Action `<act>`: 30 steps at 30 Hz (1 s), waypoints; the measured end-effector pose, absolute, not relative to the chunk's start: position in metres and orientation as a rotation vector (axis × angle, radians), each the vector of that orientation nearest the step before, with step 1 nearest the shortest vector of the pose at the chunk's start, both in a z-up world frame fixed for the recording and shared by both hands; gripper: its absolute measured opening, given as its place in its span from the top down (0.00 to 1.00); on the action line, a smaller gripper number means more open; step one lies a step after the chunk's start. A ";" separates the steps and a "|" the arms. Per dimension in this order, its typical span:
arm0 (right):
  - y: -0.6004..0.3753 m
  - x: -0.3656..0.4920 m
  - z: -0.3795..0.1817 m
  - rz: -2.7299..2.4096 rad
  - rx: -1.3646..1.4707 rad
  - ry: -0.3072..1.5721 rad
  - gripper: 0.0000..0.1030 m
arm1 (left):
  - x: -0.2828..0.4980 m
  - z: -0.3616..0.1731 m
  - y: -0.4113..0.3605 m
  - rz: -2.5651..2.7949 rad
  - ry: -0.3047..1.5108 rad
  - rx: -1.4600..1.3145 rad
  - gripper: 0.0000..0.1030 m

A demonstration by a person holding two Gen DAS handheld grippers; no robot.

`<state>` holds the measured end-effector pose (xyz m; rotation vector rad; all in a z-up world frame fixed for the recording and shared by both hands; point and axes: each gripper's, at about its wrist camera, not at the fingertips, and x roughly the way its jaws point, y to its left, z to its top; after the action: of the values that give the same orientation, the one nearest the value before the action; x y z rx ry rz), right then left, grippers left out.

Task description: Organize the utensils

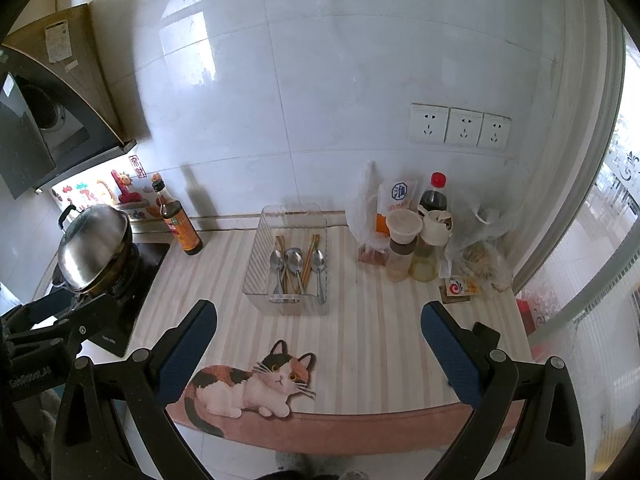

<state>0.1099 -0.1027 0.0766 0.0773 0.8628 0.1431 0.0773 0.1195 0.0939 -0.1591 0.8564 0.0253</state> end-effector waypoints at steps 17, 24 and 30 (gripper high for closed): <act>-0.101 0.109 0.076 0.182 0.050 0.866 0.00 | 0.077 0.094 0.124 0.033 0.861 -0.157 0.00; -0.100 0.108 0.077 0.188 0.047 0.866 0.00 | 0.077 0.094 0.125 0.035 0.859 -0.157 0.00; -0.100 0.108 0.078 0.189 0.045 0.866 0.00 | 0.079 0.096 0.130 0.035 0.858 -0.155 0.00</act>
<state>0.1084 -0.0996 0.0777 0.0453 0.8658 0.1889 0.0786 0.1300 0.0960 -0.1552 0.8575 0.0349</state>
